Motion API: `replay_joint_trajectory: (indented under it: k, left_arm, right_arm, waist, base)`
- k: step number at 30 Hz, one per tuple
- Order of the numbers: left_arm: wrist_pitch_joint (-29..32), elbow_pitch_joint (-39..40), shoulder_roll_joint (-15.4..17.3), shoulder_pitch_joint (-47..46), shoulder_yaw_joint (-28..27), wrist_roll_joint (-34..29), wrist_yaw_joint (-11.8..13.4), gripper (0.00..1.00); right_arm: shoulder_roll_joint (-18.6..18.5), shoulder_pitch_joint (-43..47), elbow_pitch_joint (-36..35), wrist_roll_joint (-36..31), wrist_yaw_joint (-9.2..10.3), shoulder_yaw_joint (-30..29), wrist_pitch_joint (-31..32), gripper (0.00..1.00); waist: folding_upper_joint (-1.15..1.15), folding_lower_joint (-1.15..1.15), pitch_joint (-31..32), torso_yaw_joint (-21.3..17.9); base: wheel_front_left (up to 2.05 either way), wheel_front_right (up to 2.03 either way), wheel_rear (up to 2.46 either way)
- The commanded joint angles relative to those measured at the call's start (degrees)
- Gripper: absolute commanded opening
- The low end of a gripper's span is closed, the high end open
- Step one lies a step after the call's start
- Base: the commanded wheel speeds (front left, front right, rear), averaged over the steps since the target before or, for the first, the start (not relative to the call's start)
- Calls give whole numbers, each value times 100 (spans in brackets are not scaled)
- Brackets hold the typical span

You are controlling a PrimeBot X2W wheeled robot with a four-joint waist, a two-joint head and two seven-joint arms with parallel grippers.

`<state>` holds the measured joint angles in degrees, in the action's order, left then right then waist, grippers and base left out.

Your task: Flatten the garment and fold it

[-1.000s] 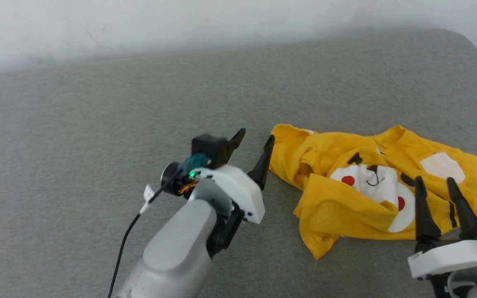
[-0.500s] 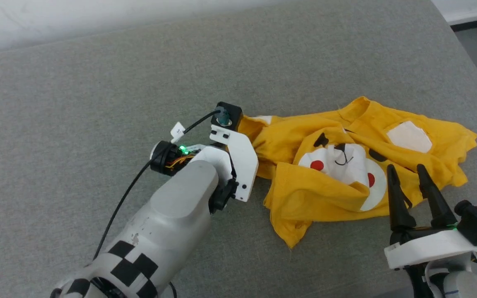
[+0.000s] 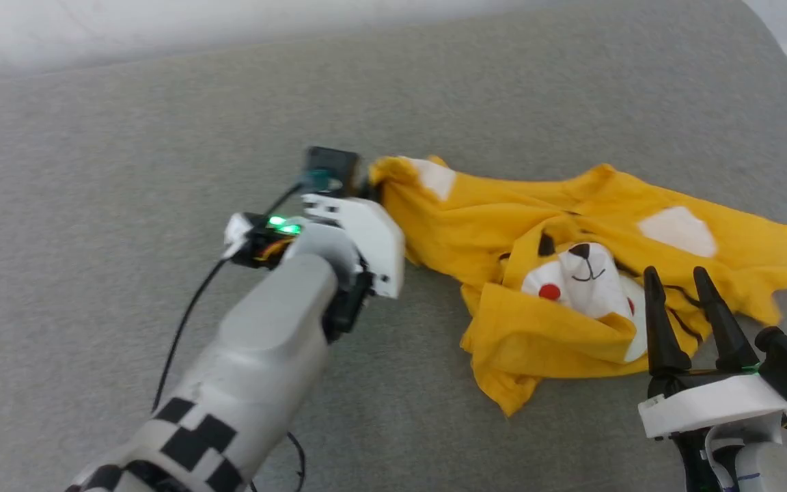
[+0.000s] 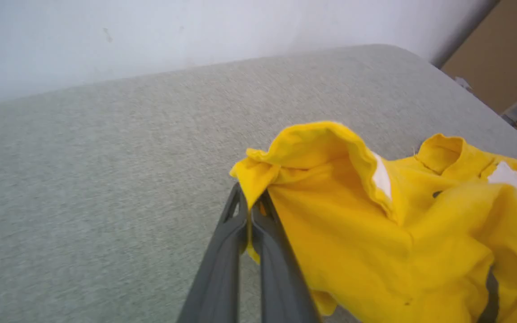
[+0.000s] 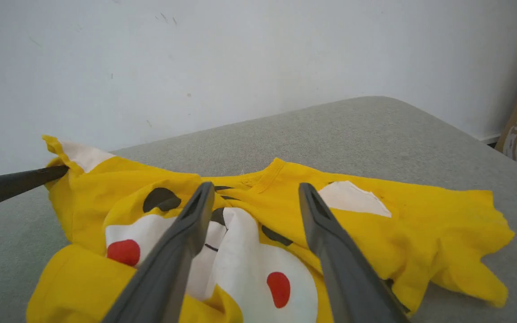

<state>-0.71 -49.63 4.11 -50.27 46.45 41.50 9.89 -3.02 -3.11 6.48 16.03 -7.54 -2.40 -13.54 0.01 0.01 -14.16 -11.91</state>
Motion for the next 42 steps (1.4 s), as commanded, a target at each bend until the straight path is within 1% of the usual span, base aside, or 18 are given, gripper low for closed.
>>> replay_joint_trajectory:
  k: [1, 4, 8, 11, 12, 15, 18, 19, 20, 21, 24, 28, 30, 31, 32, 34, 38, 42]
  left_arm:
    - [-333, 72, 172, 143, -190, 96, 97, 0]
    - [-776, 234, 445, 332, -493, 240, 191, 0]
    - [-996, 464, 918, 702, -815, 418, 350, 0]
    - [-1002, 669, 1262, 1108, -1020, 573, 519, 0]
    - [-1002, 669, 1262, 1108, -1020, 573, 519, 0]
    - [-924, 866, 1569, 1618, -1149, 720, 661, 0]
    - [-750, 1126, 1707, 2159, -1175, 890, 713, 0]
    - [-693, 1216, 1729, 2326, -1174, 952, 696, 31]
    - [-656, 1315, 1748, 2476, -1153, 988, 676, 89]
    - [-641, 1407, 1750, 2620, -1174, 1050, 694, 100]
    - [-774, 1677, 1793, 2985, -1275, 1172, 742, 100]
    - [-1290, 2176, 1765, 3309, -1600, 1172, 858, 100]
    - [-1404, 2565, 1749, 3437, -1812, 949, 916, 100]
    - [-1419, 2843, 1725, 3481, -2030, 745, 962, 100]
    - [-1423, 3169, 1683, 3542, -2282, 442, 997, 100]
    - [-1425, 3763, 1478, 3765, -2771, -143, 1012, 100]
    - [-1427, 4546, 966, 4214, -3414, -1147, 781, 100]
    - [-1428, 4781, 491, 4443, -3813, -1743, 394, 100]
  right_arm:
    - [14, 23, -21, -57, 5, -30, 28, 100]
    - [14, 67, -76, -87, 5, -62, 85, 100]
    - [14, 123, -139, -90, 5, -54, 169, 100]
    - [14, 168, -162, -80, 5, -51, 220, 100]
    - [14, 168, -162, -80, 5, -51, 220, 100]
    - [14, 216, -165, -58, 5, -55, 269, 100]
    - [14, 262, -152, -58, 5, -63, 341, 100]
    - [14, 276, -152, -55, 5, -68, 363, 100]
    - [14, 288, -152, -55, 5, -71, 391, 100]
    - [14, 301, -154, -59, 5, -79, 416, 100]
    - [14, 338, -169, -77, 5, -89, 492, 100]
    - [14, 356, -204, -128, 5, 29, 736, 100]
    - [14, 327, -259, -153, 5, 131, 860, 100]
    - [14, 303, -288, -170, 5, 190, 932, 100]
    - [14, 270, -322, -190, 5, 254, 1000, 100]
    - [14, 183, -363, -199, 5, 395, 1178, 100]
    - [14, -47, -340, -304, 5, 727, 1750, 100]
    - [14, -320, -230, -327, 5, 836, 2316, 100]
  waist:
    - [-1, -1, 275, 357]
    - [-1, -1, 398, 572]
    - [-1, -1, 518, 791]
    - [-1, -1, 574, 898]
    - [-1, -1, 574, 898]
    - [-1, -1, 610, 971]
    - [-1, -1, 640, 1031]
    - [-1, -1, 648, 1051]
    - [-1, -1, 656, 1071]
    - [-1, -1, 664, 1094]
    - [-1, -1, 693, 1163]
    - [-1, -1, 737, 1269]
    - [-1, -1, 747, 1326]
    - [-1, -1, 746, 1364]
    - [-1, -1, 742, 1399]
    - [-1, -1, 735, 1460]
    - [-1, -1, 729, 1557]
    - [-1, -1, 711, 1653]
  base:
    - [0, 0, 0]
    - [0, 0, 0]
    - [0, 0, 0]
    - [0, 0, 0]
    - [0, 0, 0]
    - [0, 0, 0]
    - [0, 0, 0]
    - [0, 0, 0]
    - [0, 0, 0]
    - [0, 0, 0]
    - [0, 0, 0]
    - [0, 0, 0]
    - [0, 0, 0]
    - [0, 0, 0]
    - [0, 0, 0]
    - [0, 0, 0]
    - [0, 0, 0]
    - [0, 0, 0]
